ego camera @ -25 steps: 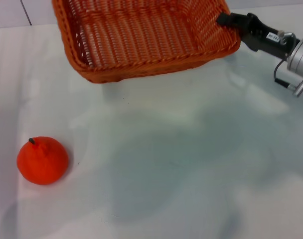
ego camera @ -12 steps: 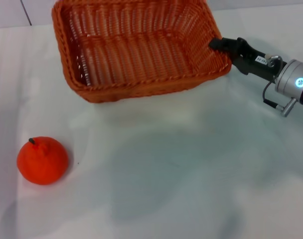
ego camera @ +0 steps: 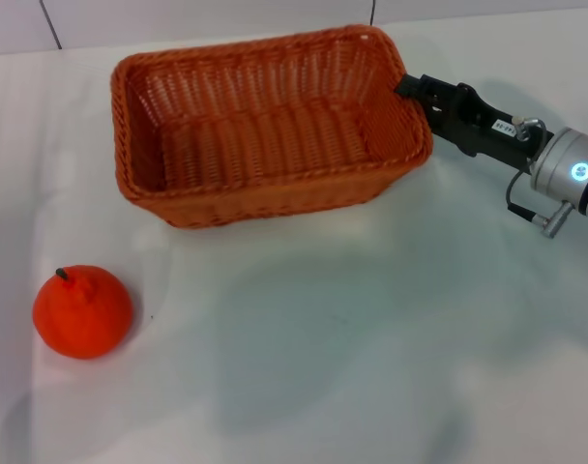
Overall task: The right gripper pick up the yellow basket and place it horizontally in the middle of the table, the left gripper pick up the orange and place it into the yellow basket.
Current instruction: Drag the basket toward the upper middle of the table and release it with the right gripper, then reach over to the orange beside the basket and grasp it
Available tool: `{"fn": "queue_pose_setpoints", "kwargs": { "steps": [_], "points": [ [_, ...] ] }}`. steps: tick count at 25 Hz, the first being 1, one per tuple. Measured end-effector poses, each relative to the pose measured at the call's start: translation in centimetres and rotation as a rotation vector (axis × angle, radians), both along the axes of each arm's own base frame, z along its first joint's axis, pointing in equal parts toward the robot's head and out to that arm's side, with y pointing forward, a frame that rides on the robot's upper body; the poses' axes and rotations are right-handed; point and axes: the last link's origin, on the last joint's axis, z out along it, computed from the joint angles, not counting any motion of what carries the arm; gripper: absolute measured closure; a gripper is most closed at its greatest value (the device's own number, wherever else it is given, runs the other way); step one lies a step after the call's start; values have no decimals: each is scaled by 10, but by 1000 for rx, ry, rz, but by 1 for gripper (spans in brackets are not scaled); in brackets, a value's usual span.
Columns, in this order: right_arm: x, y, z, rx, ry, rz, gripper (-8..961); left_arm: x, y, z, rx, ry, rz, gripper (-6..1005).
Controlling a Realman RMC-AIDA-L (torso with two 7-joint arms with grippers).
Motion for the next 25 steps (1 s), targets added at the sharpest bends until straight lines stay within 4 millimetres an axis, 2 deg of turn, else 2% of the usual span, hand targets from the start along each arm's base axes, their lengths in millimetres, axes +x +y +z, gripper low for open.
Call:
{"fn": "queue_pose_setpoints", "kwargs": {
  "steps": [4,6,8,10,14,17,21,25],
  "points": [
    [7,-8,8,25,27,-4,472,-1,-2,1,-12,-4,-20,429],
    [17,-13,17,58,30,-24,426,-3,-5,5,-42,-7,-64,426],
    [32,-20,35,124,14,-44,387,-4,-8,9,-69,-12,-107,424],
    [36,-22,41,142,6,-49,348,-6,-15,18,-93,-18,-171,421],
    [52,-28,62,223,-19,-80,348,-7,-29,41,-162,25,-309,417],
    [60,-29,78,285,-43,-89,347,0,-40,58,-318,94,-461,413],
    [68,-27,104,359,-68,-104,347,8,-55,64,-526,199,-574,408],
    [68,-21,122,400,-81,-93,346,-1,-70,58,-711,294,-549,404]
  ]
}}
